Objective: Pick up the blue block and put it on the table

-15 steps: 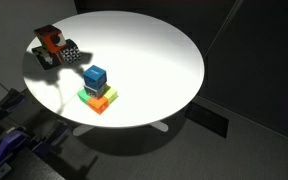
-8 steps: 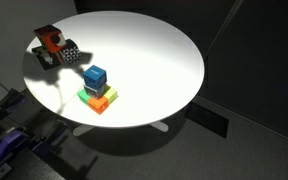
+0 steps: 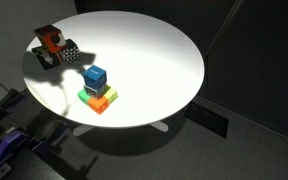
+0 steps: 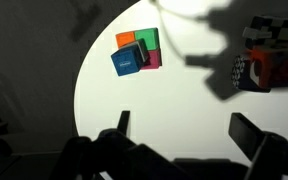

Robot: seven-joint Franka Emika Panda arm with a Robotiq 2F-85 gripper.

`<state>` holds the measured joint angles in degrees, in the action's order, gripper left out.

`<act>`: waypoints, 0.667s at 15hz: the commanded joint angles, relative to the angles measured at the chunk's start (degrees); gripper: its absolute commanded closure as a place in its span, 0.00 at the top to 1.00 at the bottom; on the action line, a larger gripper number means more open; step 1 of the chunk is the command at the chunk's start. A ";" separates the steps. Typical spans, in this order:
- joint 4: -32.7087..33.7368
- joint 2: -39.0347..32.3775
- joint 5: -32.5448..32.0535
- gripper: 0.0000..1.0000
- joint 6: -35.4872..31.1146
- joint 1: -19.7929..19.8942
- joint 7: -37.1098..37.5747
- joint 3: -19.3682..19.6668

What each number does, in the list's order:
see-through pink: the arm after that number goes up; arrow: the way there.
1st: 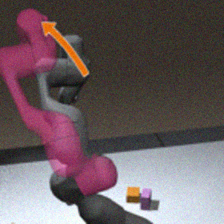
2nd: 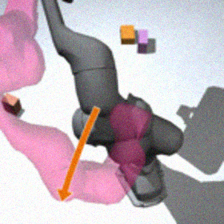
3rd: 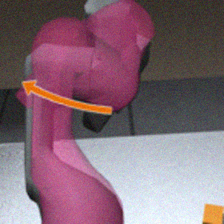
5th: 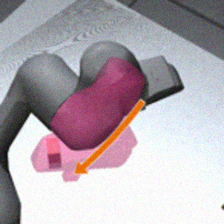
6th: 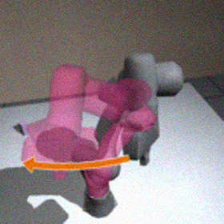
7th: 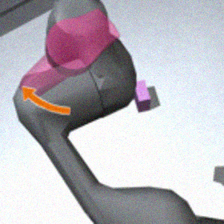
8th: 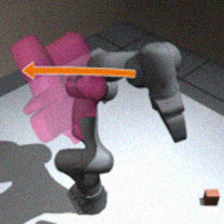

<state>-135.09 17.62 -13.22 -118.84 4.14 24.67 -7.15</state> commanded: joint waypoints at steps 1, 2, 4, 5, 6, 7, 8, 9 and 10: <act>0.84 -1.27 3.12 1.00 -1.39 -0.98 -6.49 3.29; 0.78 -1.65 3.97 1.00 -1.82 -1.05 -8.73 4.18; 0.70 -2.47 5.66 1.00 -2.58 -0.99 -12.96 5.74; 0.62 -2.92 6.48 1.00 -2.94 -0.91 -15.03 6.56; 0.65 -3.32 7.31 1.00 -3.07 -0.86 -16.99 7.30; 0.61 -3.85 8.18 1.00 -3.48 -0.74 -19.40 8.24; 0.79 -4.49 8.80 1.00 -3.40 -0.60 -20.86 8.87; 0.79 -5.11 9.12 1.00 -3.67 -0.38 -22.27 9.53; 0.65 -5.55 9.49 1.00 -4.14 -0.19 -23.63 10.23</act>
<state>-135.09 13.63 -5.65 -122.01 3.86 5.72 1.07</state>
